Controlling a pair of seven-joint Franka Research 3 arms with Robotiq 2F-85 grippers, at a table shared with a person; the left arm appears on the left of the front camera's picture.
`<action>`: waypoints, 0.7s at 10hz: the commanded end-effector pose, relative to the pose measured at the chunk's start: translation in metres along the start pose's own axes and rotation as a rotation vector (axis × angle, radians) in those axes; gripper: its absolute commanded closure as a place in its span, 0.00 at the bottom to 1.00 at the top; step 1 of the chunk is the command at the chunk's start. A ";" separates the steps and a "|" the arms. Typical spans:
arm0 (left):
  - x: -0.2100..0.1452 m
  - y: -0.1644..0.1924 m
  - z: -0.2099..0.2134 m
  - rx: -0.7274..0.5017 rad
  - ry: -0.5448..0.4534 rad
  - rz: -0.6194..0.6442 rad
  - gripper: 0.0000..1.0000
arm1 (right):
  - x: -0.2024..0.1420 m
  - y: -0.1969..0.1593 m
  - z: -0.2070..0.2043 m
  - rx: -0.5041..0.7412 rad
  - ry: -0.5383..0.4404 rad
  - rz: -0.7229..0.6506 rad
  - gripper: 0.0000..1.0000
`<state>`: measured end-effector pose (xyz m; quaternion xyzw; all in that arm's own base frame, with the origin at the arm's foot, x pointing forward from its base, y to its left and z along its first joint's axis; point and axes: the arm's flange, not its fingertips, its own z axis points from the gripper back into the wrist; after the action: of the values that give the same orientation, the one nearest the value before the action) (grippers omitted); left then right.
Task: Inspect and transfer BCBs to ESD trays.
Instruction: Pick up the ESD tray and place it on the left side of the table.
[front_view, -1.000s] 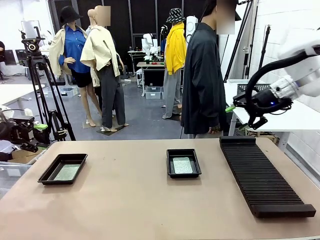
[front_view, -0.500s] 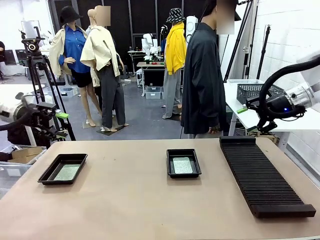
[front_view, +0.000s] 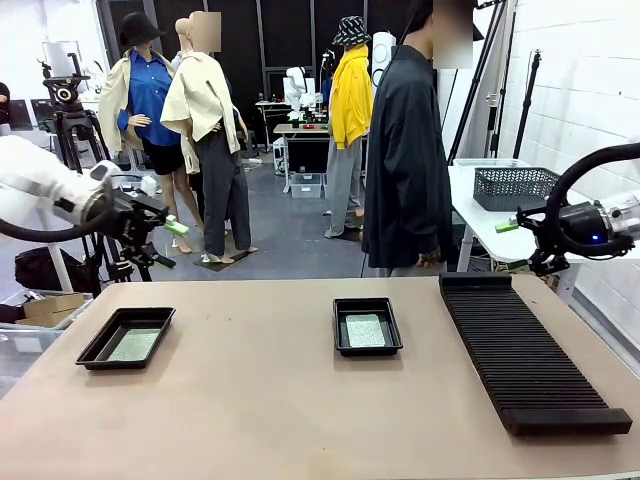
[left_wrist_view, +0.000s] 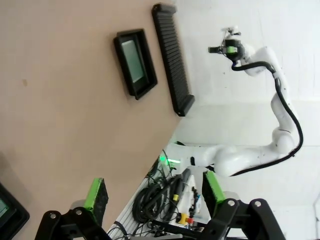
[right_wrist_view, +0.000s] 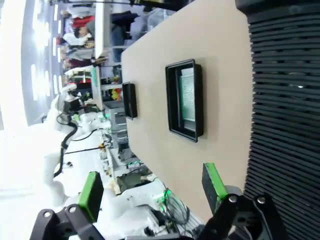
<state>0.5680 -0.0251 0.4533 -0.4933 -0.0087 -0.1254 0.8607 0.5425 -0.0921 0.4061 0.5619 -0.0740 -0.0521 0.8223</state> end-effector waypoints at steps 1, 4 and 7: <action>0.016 -0.029 -0.021 0.125 0.032 0.018 0.00 | 0.001 -0.011 0.003 0.099 0.030 0.031 0.00; 0.032 -0.068 -0.063 0.238 0.092 0.001 0.00 | 0.004 -0.022 0.007 0.139 0.026 0.043 0.00; 0.040 -0.095 -0.109 0.326 0.121 0.010 0.00 | 0.005 -0.032 0.012 0.180 0.046 0.051 0.00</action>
<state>0.5681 -0.1642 0.4832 -0.3623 0.0231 -0.1569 0.9185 0.5397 -0.1107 0.3817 0.6168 -0.0624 -0.0218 0.7844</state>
